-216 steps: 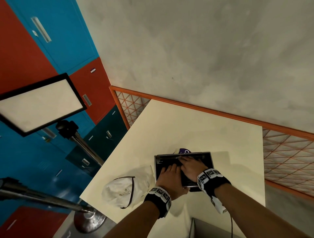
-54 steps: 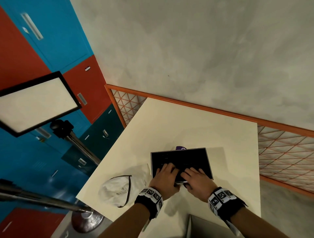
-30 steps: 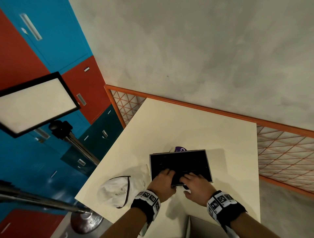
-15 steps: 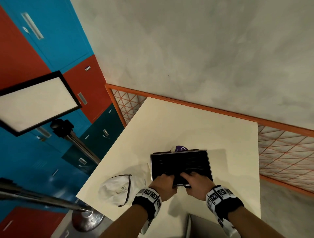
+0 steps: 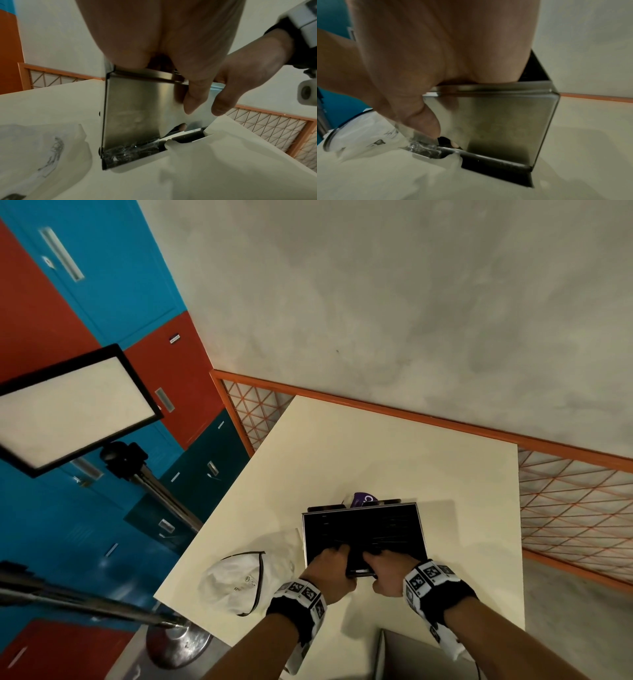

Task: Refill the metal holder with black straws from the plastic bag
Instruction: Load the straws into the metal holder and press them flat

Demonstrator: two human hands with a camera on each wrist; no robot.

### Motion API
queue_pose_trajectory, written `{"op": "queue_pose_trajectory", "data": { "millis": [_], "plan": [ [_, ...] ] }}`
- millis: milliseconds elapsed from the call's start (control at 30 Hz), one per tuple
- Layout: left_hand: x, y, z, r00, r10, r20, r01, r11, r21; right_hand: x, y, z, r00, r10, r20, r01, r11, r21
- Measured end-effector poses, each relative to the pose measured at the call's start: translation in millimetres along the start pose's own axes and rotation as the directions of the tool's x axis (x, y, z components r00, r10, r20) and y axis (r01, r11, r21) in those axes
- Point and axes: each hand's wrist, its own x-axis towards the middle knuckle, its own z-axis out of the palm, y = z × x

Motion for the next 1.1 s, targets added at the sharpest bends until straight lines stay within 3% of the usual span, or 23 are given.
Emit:
{"op": "queue_pose_trajectory", "data": {
  "millis": [367, 533, 633, 700, 767, 967, 1100],
  "plan": [
    [4.2, -0.9, 4.5, 0.997, -0.049, 0.056, 0.044, 0.995, 0.090, 2.8, 12.5, 7.6, 0.998, 0.020, -0.052, -0.013, 0.991, 0.134],
    [4.3, -1.1, 3.8, 0.997, -0.047, 0.060, 0.044, 0.998, 0.053, 8.2, -1.5, 2.7, 1.000, 0.004, 0.014, -0.004, 1.000, 0.013],
    [5.1, -1.2, 3.0, 0.998, -0.038, 0.050, 0.036, 0.999, 0.032, 16.2, -13.0, 4.1, 0.991, 0.094, 0.096, -0.089, 0.995, -0.054],
    [4.7, -0.7, 3.4, 0.998, -0.038, 0.049, 0.037, 0.999, 0.022, 18.2, -17.5, 0.4, 0.977, 0.129, 0.171, -0.122, 0.991, -0.049],
    [4.3, -1.2, 4.6, 0.997, -0.049, 0.051, 0.048, 0.999, 0.026, 23.1, -11.6, 0.6, 0.982, 0.073, 0.177, -0.071, 0.997, -0.015],
    [5.9, -3.5, 6.7, 0.994, -0.052, 0.094, 0.047, 0.998, 0.051, 18.0, 0.6, 3.4, 0.996, 0.009, 0.086, 0.001, 0.993, -0.115],
    [7.8, -1.8, 8.3, 0.993, -0.058, 0.103, 0.043, 0.989, 0.140, 16.1, 4.2, 5.8, 1.000, 0.001, 0.009, 0.000, 0.998, -0.057]
  ]
}}
